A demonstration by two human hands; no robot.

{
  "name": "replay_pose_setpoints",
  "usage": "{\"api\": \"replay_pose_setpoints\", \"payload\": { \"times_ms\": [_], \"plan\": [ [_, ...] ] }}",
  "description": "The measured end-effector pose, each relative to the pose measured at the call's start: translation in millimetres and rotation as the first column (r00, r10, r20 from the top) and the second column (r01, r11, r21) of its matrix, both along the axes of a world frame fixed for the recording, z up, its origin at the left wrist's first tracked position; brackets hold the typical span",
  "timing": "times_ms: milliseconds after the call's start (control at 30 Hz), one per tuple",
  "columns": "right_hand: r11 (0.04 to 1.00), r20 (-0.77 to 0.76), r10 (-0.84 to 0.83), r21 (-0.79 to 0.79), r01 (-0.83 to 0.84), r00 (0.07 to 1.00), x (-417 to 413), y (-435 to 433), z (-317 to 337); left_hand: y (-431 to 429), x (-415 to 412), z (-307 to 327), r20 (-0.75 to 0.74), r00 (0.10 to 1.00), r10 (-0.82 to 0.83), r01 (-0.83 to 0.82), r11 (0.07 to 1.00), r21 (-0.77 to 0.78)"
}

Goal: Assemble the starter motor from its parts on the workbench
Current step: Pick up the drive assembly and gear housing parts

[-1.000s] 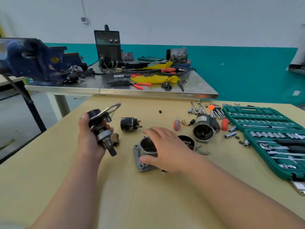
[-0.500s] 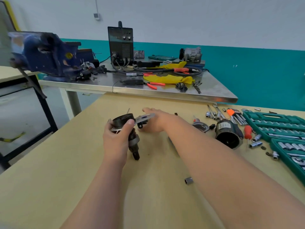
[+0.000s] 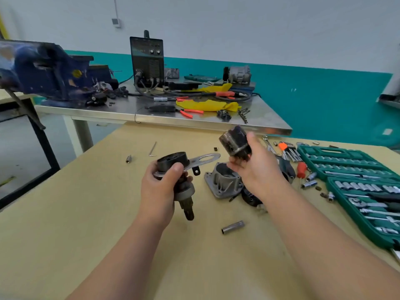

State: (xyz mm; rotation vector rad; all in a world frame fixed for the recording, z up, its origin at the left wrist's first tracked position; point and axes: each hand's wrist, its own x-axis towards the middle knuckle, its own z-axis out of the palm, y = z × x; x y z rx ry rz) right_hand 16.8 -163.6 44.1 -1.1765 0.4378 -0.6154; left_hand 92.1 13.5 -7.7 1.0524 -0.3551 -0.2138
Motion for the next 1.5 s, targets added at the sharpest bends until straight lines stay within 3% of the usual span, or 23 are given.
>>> {"api": "replay_pose_setpoints", "payload": {
  "times_ms": [33,100,200,300,400,500,567,767,933,1167,1367,1500],
  "plan": [
    [0.971,0.084,0.11,0.205,-0.125,0.99,-19,1,-2,-6,-6,1,-0.088,0.994,-0.066,0.062,0.997,-0.048],
    [0.903,0.156,0.26,0.309,-0.297,0.953,-53,3,-12,-17,-18,0,-0.197,0.968,-0.158,0.14,0.985,-0.105],
    [0.869,0.093,0.451,0.178,-0.461,0.887,-89,5,-32,-26,-27,-3,-0.247,0.946,-0.209,0.183,0.975,-0.124],
    [0.821,-0.088,0.571,0.043,-0.57,0.816,-97,12,-48,-26,-26,-3,-0.31,0.919,-0.243,0.208,0.968,-0.142],
    [0.834,-0.238,0.531,-0.024,-0.551,0.813,-85,20,-57,-23,-20,-7,-0.352,0.915,-0.197,0.163,0.979,-0.124],
    [0.869,-0.282,0.432,-0.124,-0.479,0.856,-67,22,-58,-20,-13,-9,-0.342,0.93,-0.137,0.105,0.988,-0.11],
    [0.896,-0.24,0.376,-0.155,-0.417,0.895,-58,22,-59,-19,-10,-9,-0.305,0.948,-0.091,0.069,0.994,-0.081],
    [0.947,-0.008,0.32,0.017,-0.32,0.947,-57,14,-71,-17,-7,-14,-0.14,0.99,-0.025,0.021,0.999,-0.032],
    [0.951,0.021,0.301,0.069,-0.302,0.953,-64,11,-78,-14,-20,-18,0.214,0.972,-0.101,0.073,0.989,0.132],
    [0.882,0.059,0.227,0.411,-0.231,0.972,-67,-2,-70,-9,-22,-17,0.374,0.923,-0.09,0.0,0.972,0.235],
    [0.825,0.059,0.227,0.519,-0.225,0.972,-70,-9,-67,-4,-26,-12,0.683,0.729,-0.045,-0.249,0.912,0.326],
    [0.794,0.093,0.216,0.562,-0.231,0.972,-73,-11,-66,-8,-28,-12,0.917,0.385,-0.099,-0.41,0.872,0.267]
  ]
}}
